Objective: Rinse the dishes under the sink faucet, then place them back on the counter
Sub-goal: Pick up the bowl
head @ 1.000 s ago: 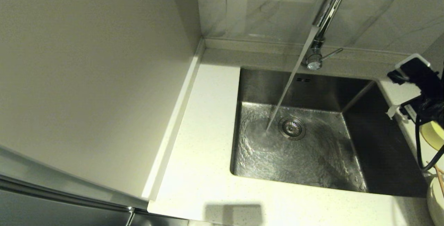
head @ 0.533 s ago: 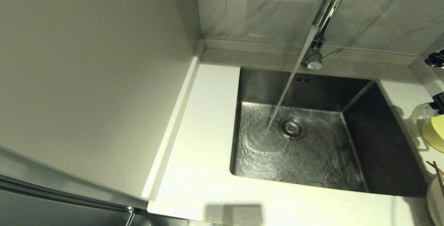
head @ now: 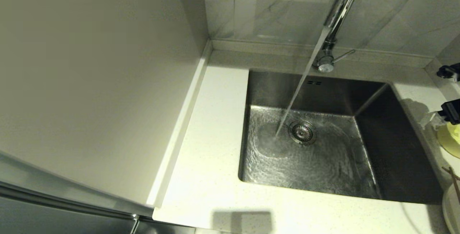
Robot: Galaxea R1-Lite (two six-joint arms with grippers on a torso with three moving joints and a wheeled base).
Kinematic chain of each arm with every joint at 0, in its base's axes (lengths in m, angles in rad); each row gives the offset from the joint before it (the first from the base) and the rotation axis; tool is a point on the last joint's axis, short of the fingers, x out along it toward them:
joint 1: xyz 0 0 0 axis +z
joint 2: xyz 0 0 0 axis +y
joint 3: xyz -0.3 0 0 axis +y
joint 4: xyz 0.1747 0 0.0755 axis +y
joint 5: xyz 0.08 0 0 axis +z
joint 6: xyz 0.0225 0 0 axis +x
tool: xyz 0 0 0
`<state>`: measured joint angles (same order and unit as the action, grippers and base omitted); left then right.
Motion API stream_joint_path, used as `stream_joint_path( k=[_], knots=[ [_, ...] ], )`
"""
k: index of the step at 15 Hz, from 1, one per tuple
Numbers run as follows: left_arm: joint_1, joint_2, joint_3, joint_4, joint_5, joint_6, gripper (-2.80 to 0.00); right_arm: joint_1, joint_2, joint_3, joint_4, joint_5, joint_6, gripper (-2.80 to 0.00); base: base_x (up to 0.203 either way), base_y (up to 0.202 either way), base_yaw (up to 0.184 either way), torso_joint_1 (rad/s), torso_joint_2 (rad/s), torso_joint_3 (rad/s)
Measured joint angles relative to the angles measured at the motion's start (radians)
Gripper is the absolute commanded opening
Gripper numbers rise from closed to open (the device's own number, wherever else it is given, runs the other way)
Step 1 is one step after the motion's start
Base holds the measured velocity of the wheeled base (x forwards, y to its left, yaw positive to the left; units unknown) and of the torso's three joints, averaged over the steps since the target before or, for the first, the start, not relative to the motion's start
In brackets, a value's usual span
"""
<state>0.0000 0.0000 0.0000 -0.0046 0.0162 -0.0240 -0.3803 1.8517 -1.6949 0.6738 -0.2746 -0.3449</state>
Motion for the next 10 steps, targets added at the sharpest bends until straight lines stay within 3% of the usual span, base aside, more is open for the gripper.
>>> stream_joint_path(
  k=[4, 10],
  knots=[
    [0.000, 0.000, 0.000, 0.001, 0.000, 0.000, -2.80, -0.052, 0.102, -0.073, 0.000, 0.000, 0.001, 0.00, 0.000, 0.000, 0.000, 0.000, 0.00, 0.000],
    [0.000, 0.000, 0.000, 0.000, 0.000, 0.000, -2.80, -0.064, 0.141, -0.056, 0.001, 0.001, 0.001, 0.00, 0.000, 0.000, 0.000, 0.000, 0.00, 0.000]
  ],
)
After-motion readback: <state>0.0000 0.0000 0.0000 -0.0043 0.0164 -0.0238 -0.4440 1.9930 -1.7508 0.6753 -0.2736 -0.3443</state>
